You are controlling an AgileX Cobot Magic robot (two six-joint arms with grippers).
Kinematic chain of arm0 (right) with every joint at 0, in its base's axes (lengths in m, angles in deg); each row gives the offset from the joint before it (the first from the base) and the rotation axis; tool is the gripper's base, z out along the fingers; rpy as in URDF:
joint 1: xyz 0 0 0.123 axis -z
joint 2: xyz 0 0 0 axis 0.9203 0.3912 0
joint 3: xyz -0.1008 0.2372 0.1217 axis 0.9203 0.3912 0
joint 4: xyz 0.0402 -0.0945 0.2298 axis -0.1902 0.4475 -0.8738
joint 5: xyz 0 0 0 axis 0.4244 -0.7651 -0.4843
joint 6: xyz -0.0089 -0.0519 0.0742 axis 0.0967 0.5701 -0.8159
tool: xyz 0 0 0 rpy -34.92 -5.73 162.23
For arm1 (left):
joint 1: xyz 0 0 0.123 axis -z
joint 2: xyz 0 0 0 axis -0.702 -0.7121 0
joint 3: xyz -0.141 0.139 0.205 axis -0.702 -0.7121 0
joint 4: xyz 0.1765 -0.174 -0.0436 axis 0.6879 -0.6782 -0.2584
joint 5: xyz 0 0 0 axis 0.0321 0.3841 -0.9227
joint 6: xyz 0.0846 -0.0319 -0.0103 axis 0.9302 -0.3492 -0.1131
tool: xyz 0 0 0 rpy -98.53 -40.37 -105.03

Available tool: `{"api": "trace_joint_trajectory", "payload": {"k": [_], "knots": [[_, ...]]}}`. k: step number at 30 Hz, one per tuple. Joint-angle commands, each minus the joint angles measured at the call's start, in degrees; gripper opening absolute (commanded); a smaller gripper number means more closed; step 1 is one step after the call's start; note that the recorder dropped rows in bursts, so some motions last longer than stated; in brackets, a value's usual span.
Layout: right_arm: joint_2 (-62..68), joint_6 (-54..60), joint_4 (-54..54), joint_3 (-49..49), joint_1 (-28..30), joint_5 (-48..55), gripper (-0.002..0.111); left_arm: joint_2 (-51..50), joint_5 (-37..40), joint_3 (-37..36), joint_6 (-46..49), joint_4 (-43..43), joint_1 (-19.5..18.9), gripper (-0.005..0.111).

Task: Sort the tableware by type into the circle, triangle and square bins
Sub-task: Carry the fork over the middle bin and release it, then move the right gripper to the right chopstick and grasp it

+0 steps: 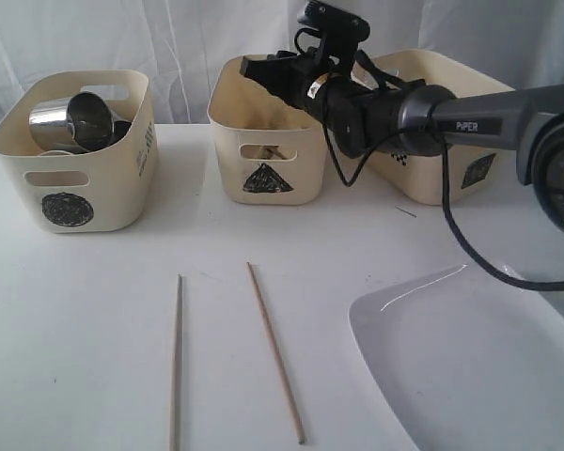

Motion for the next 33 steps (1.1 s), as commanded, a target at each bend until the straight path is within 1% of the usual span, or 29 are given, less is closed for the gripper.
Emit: {"api": "trace_joint_trajectory", "payload": {"k": [1, 2, 4, 7, 8, 10, 13, 16, 22, 28, 33], "knots": [[-5.55, 0.02, 0.4, -0.49, 0.3, 14.92, 0.033, 0.27, -0.3, -0.24, -0.21, -0.36, 0.51, 0.0], [-7.25, 0.86, 0.4, -0.49, 0.3, 21.5, 0.032, 0.27, -0.3, -0.24, -0.21, -0.36, 0.51, 0.0], [-10.29, 4.83, 0.51, -0.49, 0.3, 35.14, 0.026, 0.27, -0.3, -0.24, -0.21, -0.36, 0.51, 0.0], [-14.19, 13.96, 3.28, -0.26, 0.19, 53.2, 0.005, 0.27, -0.3, -0.24, -0.21, -0.36, 0.51, 0.0], [-15.07, 15.98, 3.74, 0.07, 0.19, 56.99, 0.0, 0.27, -0.3, -0.24, -0.21, -0.36, 0.51, 0.0], [-17.42, 16.65, 4.3, 1.69, 0.05, 62.78, 0.0, 0.27, -0.3, -0.24, -0.21, -0.36, 0.51, 0.0], [-22.13, 15.37, 4.43, 6.22, 0.05, 64.05, 0.0, 0.27, -0.3, -0.24, -0.21, -0.36, 0.51, 0.0], [-27.06, 13.18, 4.43, 12.13, -0.49, 61.88, 0.0, 0.27, -0.3, -0.24, -0.21, -0.36, 0.51, 0.0], [-35.23, 12.91, 2.3, 24.41, -0.9, 60.19, 0.0, 0.27, -0.3, -0.24, -0.21, -0.36, 0.51, 0.0], [-40.22, 12.91, 2.3, 35.81, -0.9, 57.01, 0.0, 0.27, -0.3, -0.24, -0.21, -0.36, 0.51, 0.0], [-41.94, 12.91, 0.85, 43.25, -0.9, 53.19, 0.0, 0.27, -0.3, -0.24, -0.21, -0.36, 0.51, 0.0]]}}
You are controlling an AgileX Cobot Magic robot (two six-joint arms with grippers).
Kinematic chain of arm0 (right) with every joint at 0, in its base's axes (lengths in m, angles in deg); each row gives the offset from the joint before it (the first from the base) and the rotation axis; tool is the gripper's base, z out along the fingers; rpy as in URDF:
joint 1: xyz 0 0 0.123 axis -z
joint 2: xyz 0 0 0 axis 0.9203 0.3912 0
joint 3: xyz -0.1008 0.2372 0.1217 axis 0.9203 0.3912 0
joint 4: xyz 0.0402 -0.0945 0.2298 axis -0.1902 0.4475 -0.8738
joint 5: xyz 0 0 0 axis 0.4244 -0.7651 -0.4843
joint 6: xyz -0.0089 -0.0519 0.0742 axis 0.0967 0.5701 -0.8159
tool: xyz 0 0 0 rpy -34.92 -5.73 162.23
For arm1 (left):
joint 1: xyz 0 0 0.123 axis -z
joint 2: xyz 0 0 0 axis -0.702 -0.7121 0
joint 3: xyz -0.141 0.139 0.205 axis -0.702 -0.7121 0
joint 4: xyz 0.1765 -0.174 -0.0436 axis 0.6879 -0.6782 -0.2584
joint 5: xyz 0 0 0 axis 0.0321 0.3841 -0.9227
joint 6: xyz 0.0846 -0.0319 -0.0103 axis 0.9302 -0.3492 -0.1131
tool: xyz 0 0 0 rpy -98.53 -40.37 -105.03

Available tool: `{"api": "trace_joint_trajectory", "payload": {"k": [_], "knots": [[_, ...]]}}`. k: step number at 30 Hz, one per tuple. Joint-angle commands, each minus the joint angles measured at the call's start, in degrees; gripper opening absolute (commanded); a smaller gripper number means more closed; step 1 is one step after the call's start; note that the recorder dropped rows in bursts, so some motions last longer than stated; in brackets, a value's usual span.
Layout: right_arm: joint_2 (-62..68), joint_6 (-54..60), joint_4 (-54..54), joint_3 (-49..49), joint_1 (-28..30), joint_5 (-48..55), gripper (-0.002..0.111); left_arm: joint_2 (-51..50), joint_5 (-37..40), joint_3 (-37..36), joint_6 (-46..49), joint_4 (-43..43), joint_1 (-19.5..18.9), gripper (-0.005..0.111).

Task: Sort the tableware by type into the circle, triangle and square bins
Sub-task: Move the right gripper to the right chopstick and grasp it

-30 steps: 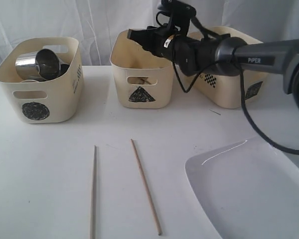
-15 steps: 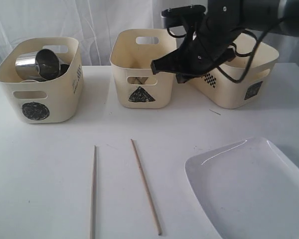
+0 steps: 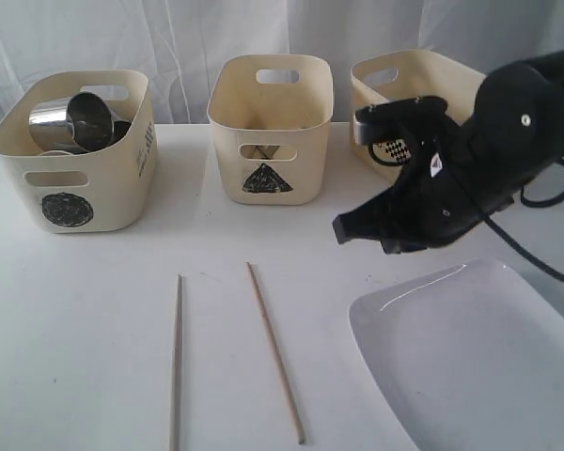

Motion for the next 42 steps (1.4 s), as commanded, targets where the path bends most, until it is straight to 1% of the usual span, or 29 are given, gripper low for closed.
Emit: {"api": "trace_joint_trajectory", "payload": {"k": [1, 3, 7, 9, 11, 12, 13, 14, 15, 18, 19, 20, 21, 23, 26, 30, 36, 39, 42], "knots": [[-1.62, -0.33, -1.99, 5.83, 0.03, -3.95, 0.0, 0.27, -0.3, -0.24, -0.21, -0.36, 0.51, 0.0], [-1.75, -0.33, -3.34, 7.59, 0.03, -4.53, 0.0, 0.27, -0.3, -0.24, -0.21, -0.36, 0.51, 0.0], [-1.75, -0.08, -9.58, 10.26, 0.03, -3.96, 0.0, 0.27, -0.3, -0.24, -0.21, -0.36, 0.51, 0.0], [-1.75, 5.77, -16.26, 10.26, 0.03, -2.9, 0.0, 0.27, -0.3, -0.24, -0.21, -0.36, 0.51, 0.0], [-1.75, 26.45, -33.95, 10.26, -0.31, -0.96, 0.001, 0.27, -0.3, -0.24, -0.21, -0.36, 0.51, 0.0], [-1.75, 31.48, -38.91, 10.26, -1.22, -0.43, 0.002, 0.27, -0.3, -0.24, -0.21, -0.36, 0.51, 0.0], [-1.4, 37.47, -43.58, 10.14, -2.76, -0.55, 0.007, 0.27, -0.3, -0.24, -0.21, -0.36, 0.51, 0.0], [-0.79, 39.24, -44.28, 9.66, -3.92, -0.86, 0.012, 0.27, -0.3, -0.24, -0.21, -0.36, 0.51, 0.0], [0.49, 39.6, -44.16, 8.64, -5.94, -1.59, 0.017, 0.27, -0.3, -0.24, -0.21, -0.36, 0.51, 0.0], [6.26, 42.16, -42.21, 4.45, -9.53, -3.13, 0.032, 0.27, -0.3, -0.24, -0.21, -0.36, 0.51, 0.0], [9.17, 42.19, -39.2, 1.6, -10.64, -2.56, 0.041, 0.27, -0.3, -0.24, -0.21, -0.36, 0.51, 0.0], [11.23, 42.05, -37.0, -0.16, -11.11, -1.33, 0.046, 0.27, -0.3, -0.24, -0.21, -0.36, 0.51, 0.0], [12.82, 41.17, -34.9, -1.9, -11.57, 0.78, 0.05, 0.27, -0.3, -0.24, -0.21, -0.36, 0.51, 0.0], [14.96, 37.4, -31.13, -4.47, -12.2, 5.09, 0.053, 0.27, -0.3, -0.24, -0.21, -0.36, 0.51, 0.0], [16.87, 29.17, -25.66, -6.74, -12.65, 7.22, 0.053, 0.27, -0.3, -0.24, -0.21, -0.36, 0.51, 0.0], [17.23, 22.0, -18.95, -7.61, -12.65, 5.76, 0.053, 0.27, -0.3, -0.24, -0.21, -0.36, 0.51, 0.0], [18.68, 21.15, -17.21, -7.61, -12.65, 4.39, 0.052, 0.27, -0.3, -0.24, -0.21, -0.36, 0.51, 0.0], [20.22, 21.15, -15.83, -7.7, -13.72, 3.96, 0.048, 0.27, -0.3, -0.24, -0.21, -0.36, 0.51, 0.0], [21.97, 20.18, -11.79, -7.84, -15.41, 2.95, 0.046, 0.27, -0.3, -0.24, -0.21, -0.36, 0.51, 0.0]]}}
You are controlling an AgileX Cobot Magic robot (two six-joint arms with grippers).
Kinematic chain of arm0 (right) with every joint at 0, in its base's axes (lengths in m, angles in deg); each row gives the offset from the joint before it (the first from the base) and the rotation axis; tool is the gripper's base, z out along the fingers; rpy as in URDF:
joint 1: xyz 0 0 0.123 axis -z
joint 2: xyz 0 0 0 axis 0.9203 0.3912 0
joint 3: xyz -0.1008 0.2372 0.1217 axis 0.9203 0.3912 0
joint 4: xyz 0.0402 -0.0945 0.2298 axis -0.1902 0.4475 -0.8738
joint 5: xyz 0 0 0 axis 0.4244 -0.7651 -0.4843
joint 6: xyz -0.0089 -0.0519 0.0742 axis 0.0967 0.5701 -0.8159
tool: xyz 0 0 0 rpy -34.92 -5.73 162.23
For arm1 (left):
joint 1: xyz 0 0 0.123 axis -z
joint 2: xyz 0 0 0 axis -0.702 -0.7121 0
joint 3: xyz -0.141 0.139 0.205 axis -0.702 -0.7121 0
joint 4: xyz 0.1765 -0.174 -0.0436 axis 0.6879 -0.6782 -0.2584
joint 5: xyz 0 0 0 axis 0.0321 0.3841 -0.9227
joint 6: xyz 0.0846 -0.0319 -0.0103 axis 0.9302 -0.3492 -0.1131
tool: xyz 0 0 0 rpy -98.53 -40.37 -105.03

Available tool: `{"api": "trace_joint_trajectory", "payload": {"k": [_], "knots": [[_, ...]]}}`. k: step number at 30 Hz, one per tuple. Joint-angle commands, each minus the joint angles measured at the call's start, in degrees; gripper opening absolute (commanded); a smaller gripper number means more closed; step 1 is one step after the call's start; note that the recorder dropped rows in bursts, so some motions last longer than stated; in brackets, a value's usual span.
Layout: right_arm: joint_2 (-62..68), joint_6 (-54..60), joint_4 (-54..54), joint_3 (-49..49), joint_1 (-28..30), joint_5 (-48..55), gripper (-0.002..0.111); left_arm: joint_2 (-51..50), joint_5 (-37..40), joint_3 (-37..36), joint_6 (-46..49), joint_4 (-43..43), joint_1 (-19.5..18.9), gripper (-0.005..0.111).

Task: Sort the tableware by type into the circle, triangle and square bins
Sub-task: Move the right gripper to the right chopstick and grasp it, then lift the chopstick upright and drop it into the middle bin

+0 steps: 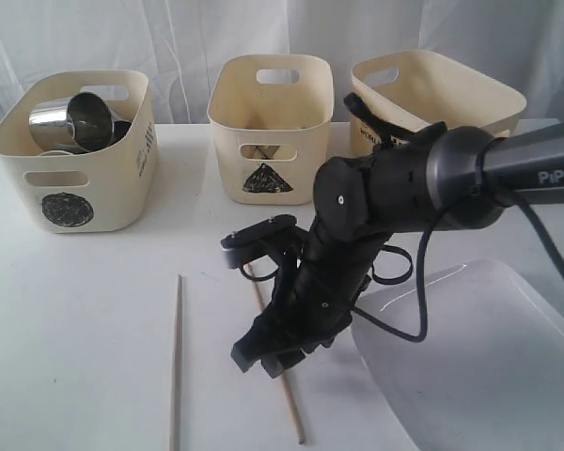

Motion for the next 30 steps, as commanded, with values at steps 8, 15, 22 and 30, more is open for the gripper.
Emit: {"api": "trace_joint_trajectory", "payload": {"k": [8, 15, 22, 30], "knots": [[3.25, -11.87, 18.73, -0.65, -3.9, -2.09, 0.046, 0.27, -0.3, -0.24, -0.21, -0.36, 0.51, 0.0], [3.25, -22.13, 29.21, -0.65, -3.9, -3.25, 0.038, 0.27, -0.3, -0.24, -0.21, -0.36, 0.51, 0.0], [5.03, -21.98, 20.91, -0.65, -3.9, -6.43, 0.038, 0.27, -0.3, -0.24, -0.21, -0.36, 0.51, 0.0], [7.55, -16.48, 15.83, -0.65, -3.9, -4.27, 0.021, 0.27, -0.3, -0.24, -0.21, -0.36, 0.51, 0.0]]}}
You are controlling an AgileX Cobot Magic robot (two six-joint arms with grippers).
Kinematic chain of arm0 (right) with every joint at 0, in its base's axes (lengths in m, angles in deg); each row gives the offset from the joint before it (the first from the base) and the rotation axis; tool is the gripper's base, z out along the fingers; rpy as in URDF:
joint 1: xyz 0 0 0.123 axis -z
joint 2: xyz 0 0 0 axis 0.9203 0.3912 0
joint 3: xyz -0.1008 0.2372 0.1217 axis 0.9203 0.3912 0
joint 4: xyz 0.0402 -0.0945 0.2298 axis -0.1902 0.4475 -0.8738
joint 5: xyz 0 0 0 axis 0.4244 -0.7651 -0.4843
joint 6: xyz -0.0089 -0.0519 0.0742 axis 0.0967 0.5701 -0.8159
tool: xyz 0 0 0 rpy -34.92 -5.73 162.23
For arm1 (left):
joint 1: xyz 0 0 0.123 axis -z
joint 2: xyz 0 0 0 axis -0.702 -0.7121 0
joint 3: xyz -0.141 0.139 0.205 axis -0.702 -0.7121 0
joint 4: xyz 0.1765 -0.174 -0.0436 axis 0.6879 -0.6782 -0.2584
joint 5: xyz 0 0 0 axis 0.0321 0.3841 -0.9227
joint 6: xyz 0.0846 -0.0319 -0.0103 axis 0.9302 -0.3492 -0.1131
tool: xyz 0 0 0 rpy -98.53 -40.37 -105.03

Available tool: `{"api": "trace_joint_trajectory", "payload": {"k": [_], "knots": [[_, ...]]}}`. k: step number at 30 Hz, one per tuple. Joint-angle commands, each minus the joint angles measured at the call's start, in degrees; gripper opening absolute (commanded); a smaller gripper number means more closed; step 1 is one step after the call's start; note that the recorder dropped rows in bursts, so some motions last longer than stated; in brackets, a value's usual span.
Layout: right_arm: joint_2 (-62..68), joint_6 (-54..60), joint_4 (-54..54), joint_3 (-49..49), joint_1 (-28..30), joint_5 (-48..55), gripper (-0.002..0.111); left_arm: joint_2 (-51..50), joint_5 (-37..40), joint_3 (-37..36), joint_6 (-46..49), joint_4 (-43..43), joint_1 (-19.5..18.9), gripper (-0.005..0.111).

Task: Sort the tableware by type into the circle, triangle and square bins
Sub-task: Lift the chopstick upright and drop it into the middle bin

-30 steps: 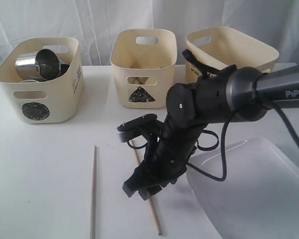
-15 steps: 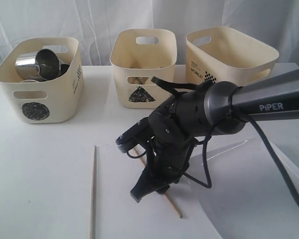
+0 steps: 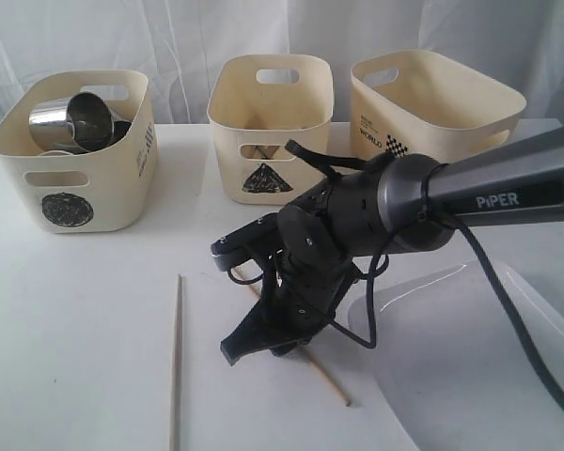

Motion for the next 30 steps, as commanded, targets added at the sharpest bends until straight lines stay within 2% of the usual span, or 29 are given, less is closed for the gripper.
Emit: {"api": "trace_joint_trajectory", "payload": {"k": [1, 3, 5, 11, 15, 20, 25, 30], "knots": [[2.57, 3.34, -1.99, 0.77, -0.05, 2.67, 0.016, 0.27, -0.3, -0.24, -0.21, -0.36, 0.51, 0.0], [2.57, 4.02, -1.99, 0.77, -0.05, 3.1, 0.005, 0.27, -0.3, -0.24, -0.21, -0.36, 0.51, 0.0], [2.57, 4.02, -1.87, 0.77, -0.05, 3.37, 0.0, 0.27, -0.3, -0.24, -0.21, -0.36, 0.51, 0.0], [0.38, 4.39, -1.87, -1.32, -0.05, 5.35, 0.0, 0.27, -0.3, -0.24, -0.21, -0.36, 0.51, 0.0], [-3.91, 7.01, -1.87, -6.03, 0.09, 9.55, 0.0, 0.27, -0.3, -0.24, -0.21, -0.36, 0.51, 0.0], [-8.83, 7.12, 0.42, -12.1, 0.44, 9.2, 0.0, 0.27, -0.3, -0.24, -0.21, -0.36, 0.51, 0.0], [-12.85, 6.63, 0.17, -15.17, 3.67, -1.78, 0.0, 0.27, -0.3, -0.24, -0.21, -0.36, 0.51, 0.0], [-14.34, 5.7, -5.2, -15.27, 9.06, -11.58, 0.0, 0.27, -0.3, -0.24, -0.21, -0.36, 0.51, 0.0]]}}
